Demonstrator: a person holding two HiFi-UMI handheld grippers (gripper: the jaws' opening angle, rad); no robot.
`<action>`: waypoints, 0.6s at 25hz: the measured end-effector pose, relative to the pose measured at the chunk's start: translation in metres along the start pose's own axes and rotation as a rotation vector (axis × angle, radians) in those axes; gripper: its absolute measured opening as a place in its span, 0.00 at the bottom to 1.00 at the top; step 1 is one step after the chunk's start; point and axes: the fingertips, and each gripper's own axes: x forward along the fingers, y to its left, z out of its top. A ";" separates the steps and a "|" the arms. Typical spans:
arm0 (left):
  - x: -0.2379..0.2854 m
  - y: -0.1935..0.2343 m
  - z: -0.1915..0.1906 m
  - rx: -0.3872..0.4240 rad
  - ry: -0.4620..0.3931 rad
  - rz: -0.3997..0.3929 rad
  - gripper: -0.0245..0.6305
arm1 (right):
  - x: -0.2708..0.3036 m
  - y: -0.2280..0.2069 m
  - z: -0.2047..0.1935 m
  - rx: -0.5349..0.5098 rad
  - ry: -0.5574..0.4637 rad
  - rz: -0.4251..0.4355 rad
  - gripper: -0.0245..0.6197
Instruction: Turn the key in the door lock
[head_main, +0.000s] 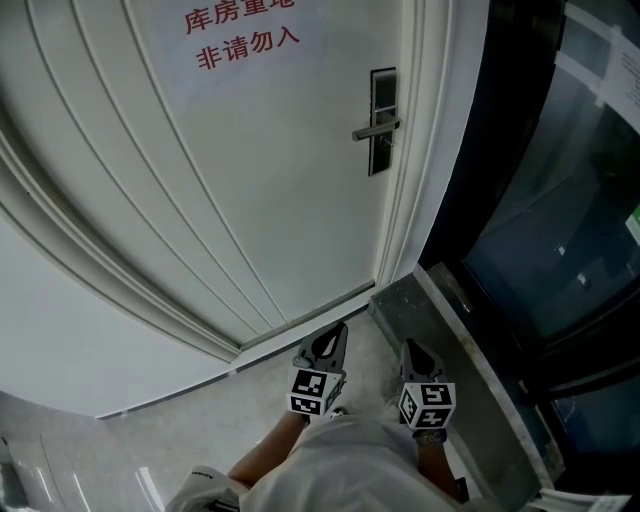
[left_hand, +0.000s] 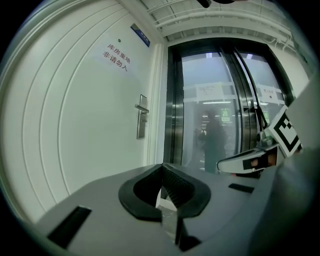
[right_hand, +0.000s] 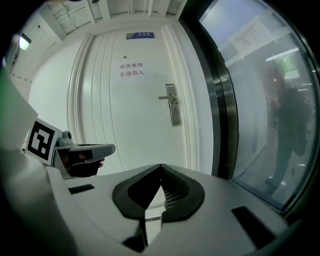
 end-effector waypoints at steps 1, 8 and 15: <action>0.006 0.000 0.001 -0.001 0.001 0.007 0.05 | 0.005 -0.007 0.001 0.001 0.001 0.001 0.04; 0.055 0.002 0.008 -0.028 0.003 0.088 0.05 | 0.047 -0.048 0.016 -0.018 0.029 0.073 0.04; 0.108 0.000 0.024 -0.020 -0.002 0.182 0.05 | 0.098 -0.092 0.049 -0.081 0.029 0.176 0.04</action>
